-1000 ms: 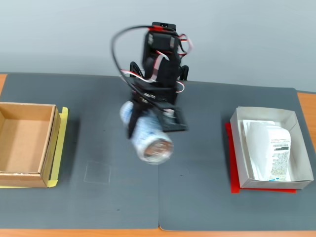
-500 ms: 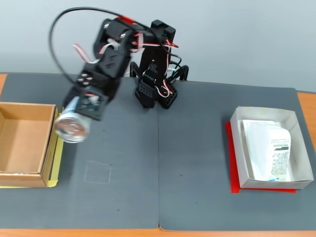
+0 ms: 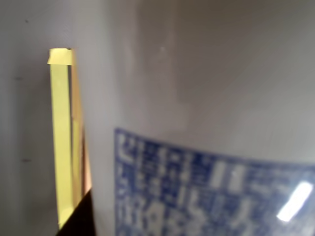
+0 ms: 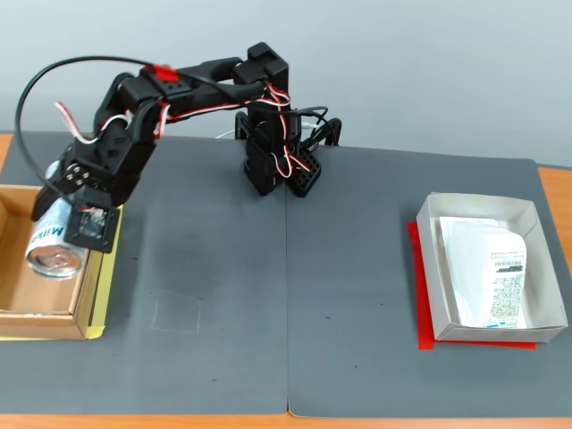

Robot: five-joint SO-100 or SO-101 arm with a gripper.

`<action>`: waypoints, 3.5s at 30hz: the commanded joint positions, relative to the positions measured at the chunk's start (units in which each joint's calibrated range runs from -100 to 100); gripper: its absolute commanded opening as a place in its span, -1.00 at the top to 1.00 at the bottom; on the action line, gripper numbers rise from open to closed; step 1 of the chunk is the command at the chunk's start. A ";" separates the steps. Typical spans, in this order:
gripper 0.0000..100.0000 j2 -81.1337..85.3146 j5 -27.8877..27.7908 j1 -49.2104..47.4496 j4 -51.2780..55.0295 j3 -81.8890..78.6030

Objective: Pick the can and put it in the brown box

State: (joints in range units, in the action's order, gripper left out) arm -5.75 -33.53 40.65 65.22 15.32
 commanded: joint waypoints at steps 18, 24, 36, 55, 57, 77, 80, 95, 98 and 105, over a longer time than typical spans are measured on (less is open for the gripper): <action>0.85 -12.76 -9.41 9.07 -24.72 3.05; 0.71 -12.93 -5.66 8.01 -24.46 3.05; 0.08 -12.34 -5.55 6.06 -18.13 2.87; 0.98 12.31 27.90 0.45 8.84 2.05; 0.98 15.70 30.35 -1.17 10.84 2.05; 0.98 60.17 33.27 -29.60 14.22 -36.86; 0.98 67.54 33.32 -32.77 14.13 -44.55; 0.98 98.04 33.32 -37.40 -17.00 -95.23; 0.98 103.88 33.01 -37.81 -21.43 -105.37; 0.98 105.16 33.27 -38.54 -21.86 -114.78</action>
State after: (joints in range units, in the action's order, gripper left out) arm 98.48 -0.27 2.14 43.69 -97.91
